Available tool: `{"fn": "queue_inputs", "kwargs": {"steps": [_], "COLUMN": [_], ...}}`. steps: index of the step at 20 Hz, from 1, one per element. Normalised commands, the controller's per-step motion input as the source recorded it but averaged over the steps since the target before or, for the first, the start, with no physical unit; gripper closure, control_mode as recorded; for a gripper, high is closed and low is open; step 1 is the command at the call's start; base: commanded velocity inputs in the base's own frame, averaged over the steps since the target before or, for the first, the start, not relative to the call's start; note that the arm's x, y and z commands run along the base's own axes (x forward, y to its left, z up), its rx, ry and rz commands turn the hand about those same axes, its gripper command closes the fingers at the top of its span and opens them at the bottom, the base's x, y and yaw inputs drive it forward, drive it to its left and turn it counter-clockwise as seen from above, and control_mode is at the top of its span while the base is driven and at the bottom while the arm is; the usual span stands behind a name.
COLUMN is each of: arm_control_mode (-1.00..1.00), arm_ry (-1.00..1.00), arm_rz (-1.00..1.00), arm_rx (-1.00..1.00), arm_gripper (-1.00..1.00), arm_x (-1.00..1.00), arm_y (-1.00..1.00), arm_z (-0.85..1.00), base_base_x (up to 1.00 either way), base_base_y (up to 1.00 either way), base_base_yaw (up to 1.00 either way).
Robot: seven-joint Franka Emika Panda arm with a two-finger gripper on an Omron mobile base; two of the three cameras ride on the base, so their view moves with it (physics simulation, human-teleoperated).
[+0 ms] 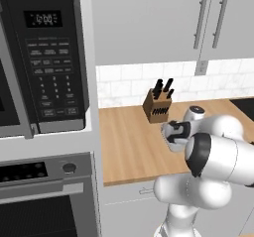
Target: Take the meat container that has the shrimp and place it on the second highest rack of the freezer. Then take the vegetable container that has the avocados and place it on the highest rack of the freezer.
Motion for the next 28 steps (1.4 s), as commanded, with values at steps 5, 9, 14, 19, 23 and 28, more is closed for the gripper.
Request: {"fn": "queue_inputs", "kwargs": {"steps": [5,9,14,19,23,28], "arm_control_mode": [-1.00,-1.00,-1.00,-1.00,-1.00,-1.00], "arm_ry": [0.02,0.02,0.00,0.00,0.00,0.00], "arm_rz": [-0.03,-0.02,-0.01,0.00,0.00,0.00], "arm_rx": [0.00,0.00,0.00,0.00,0.00,0.00], "arm_gripper": [-1.00,-1.00,-1.00,1.00,1.00,1.00], "arm_x": [0.16,0.11,0.00,0.00,0.00,0.00], "arm_y": [0.00,0.00,0.02,0.00,0.00,0.00], "arm_z": [-0.01,-0.04,-0.01,0.00,0.00,0.00], "base_base_x": [0.00,0.00,0.00,0.00,0.00,0.00], "base_base_y": [0.00,0.00,0.00,0.00,0.00,0.00], "base_base_yaw": [0.00,0.00,0.00,0.00,0.00,0.00]}}
